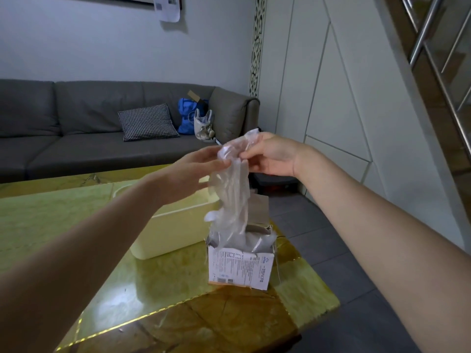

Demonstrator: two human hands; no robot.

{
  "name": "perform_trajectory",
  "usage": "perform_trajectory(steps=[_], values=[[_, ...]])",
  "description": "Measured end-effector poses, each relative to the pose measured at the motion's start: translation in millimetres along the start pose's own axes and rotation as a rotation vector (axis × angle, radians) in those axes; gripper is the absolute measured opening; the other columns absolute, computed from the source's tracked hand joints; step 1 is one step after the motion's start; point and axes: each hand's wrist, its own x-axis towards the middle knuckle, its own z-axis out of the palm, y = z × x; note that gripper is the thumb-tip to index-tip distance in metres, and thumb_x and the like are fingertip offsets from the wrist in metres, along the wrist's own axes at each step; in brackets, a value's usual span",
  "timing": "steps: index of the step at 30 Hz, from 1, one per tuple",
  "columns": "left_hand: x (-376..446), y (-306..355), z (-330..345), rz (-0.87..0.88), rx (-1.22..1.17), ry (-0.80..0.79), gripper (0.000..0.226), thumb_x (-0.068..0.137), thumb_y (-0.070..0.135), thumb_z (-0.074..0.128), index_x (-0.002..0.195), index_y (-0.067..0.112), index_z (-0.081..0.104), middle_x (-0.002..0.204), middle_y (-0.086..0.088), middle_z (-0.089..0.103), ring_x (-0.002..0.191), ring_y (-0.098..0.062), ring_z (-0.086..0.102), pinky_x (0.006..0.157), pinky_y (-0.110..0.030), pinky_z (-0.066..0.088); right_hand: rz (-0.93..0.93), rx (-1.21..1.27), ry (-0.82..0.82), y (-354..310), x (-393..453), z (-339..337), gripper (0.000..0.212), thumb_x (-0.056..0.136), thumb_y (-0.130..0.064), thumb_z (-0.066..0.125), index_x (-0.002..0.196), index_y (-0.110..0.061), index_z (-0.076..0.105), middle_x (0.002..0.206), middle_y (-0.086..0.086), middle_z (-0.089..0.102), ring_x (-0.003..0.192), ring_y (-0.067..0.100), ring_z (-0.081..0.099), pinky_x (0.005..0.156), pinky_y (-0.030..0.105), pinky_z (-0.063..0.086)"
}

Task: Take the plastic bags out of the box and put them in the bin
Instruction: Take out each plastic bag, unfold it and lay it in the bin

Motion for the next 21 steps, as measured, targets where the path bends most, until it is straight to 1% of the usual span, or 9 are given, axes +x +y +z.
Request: perform_trajectory(steps=[2, 4, 8, 13, 15, 16, 18, 19, 21], values=[[-1.8, 5.0, 2.8, 0.015, 0.04, 0.085, 0.021, 0.084, 0.022, 0.062, 0.104, 0.014, 0.063, 0.091, 0.001, 0.066, 0.08, -0.007, 0.062, 0.075, -0.018, 0.05, -0.018, -0.071, 0.097, 1.3, 1.0, 2.4, 0.018, 0.087, 0.013, 0.049, 0.096, 0.002, 0.06, 0.076, 0.008, 0.059, 0.059, 0.012, 0.055, 0.057, 0.023, 0.04], [-2.9, 3.7, -0.4, -0.024, 0.037, 0.245, 0.009, 0.087, 0.018, 0.06, 0.09, 0.011, 0.064, 0.078, 0.0, 0.06, 0.066, -0.007, 0.056, 0.058, -0.012, 0.05, -0.04, -0.155, 0.208, 3.9, -0.5, 2.7, 0.018, 0.087, 0.01, 0.054, 0.08, -0.006, 0.058, 0.07, 0.005, 0.058, 0.055, 0.011, 0.052, 0.052, 0.021, 0.038], [-4.3, -4.0, -10.4, -0.017, -0.022, 0.398, 0.012, 0.087, 0.018, 0.062, 0.094, 0.009, 0.059, 0.078, -0.001, 0.059, 0.069, -0.009, 0.057, 0.063, -0.017, 0.051, -0.066, -0.366, 0.289, 10.7, -5.8, -1.5, 0.007, 0.084, -0.009, 0.07, 0.083, -0.008, 0.063, 0.054, -0.003, 0.06, 0.042, 0.003, 0.047, 0.04, 0.014, 0.034], [-1.4, 1.3, -12.4, 0.047, 0.008, 0.574, 0.01, 0.085, 0.017, 0.065, 0.08, 0.013, 0.057, 0.08, -0.008, 0.058, 0.069, -0.015, 0.053, 0.068, -0.027, 0.046, -0.001, -0.389, 0.38, 7.8, -6.4, -7.4, 0.021, 0.085, -0.026, 0.069, 0.072, -0.013, 0.059, 0.071, 0.003, 0.063, 0.059, 0.011, 0.051, 0.054, 0.021, 0.042], [0.2, 5.4, -12.1, 0.091, 0.047, 0.61, 0.014, 0.085, 0.016, 0.065, 0.075, 0.014, 0.055, 0.076, -0.008, 0.058, 0.064, -0.014, 0.052, 0.062, -0.025, 0.043, 0.039, -0.487, 0.413, 5.2, -4.8, -9.1, 0.027, 0.081, -0.035, 0.072, 0.089, -0.012, 0.059, 0.096, 0.006, 0.062, 0.081, 0.015, 0.056, 0.071, 0.027, 0.048], [-0.1, 8.8, -11.6, 0.123, 0.066, 0.599, 0.015, 0.086, 0.016, 0.063, 0.075, 0.014, 0.054, 0.07, -0.005, 0.06, 0.056, -0.009, 0.053, 0.055, -0.019, 0.042, 0.051, -0.568, 0.407, 2.0, -4.5, -8.4, 0.047, 0.077, -0.042, 0.074, 0.108, -0.013, 0.056, 0.116, 0.007, 0.056, 0.101, 0.018, 0.054, 0.086, 0.032, 0.048], [-3.3, 18.3, -8.3, 0.172, 0.111, 0.512, 0.014, 0.089, 0.014, 0.059, 0.077, 0.012, 0.052, 0.063, 0.003, 0.063, 0.043, 0.003, 0.054, 0.044, -0.01, 0.038, 0.007, -0.543, 0.343, -8.0, -4.0, -4.6, 0.089, 0.071, -0.052, 0.074, 0.142, -0.017, 0.033, 0.147, 0.005, 0.033, 0.133, 0.023, 0.036, 0.107, 0.038, 0.034], [-5.8, 23.2, -6.2, 0.185, 0.129, 0.46, 0.014, 0.091, 0.012, 0.056, 0.078, 0.011, 0.051, 0.06, 0.005, 0.063, 0.039, 0.005, 0.053, 0.04, -0.007, 0.035, -0.034, -0.455, 0.276, -12.7, -2.9, -2.3, 0.094, 0.073, -0.051, 0.072, 0.147, -0.019, 0.024, 0.152, 0.003, 0.026, 0.138, 0.022, 0.029, 0.109, 0.035, 0.028], [-10.4, 32.8, -4.6, 0.202, 0.166, 0.376, 0.014, 0.093, 0.007, 0.05, 0.079, 0.01, 0.047, 0.046, 0.008, 0.059, 0.033, 0.006, 0.049, 0.034, -0.003, 0.03, -0.047, -0.363, 0.121, -18.3, -0.8, 2.9, 0.081, 0.079, -0.038, 0.07, 0.146, -0.017, 0.028, 0.149, 0.002, 0.032, 0.136, 0.019, 0.033, 0.1, 0.025, 0.032]])
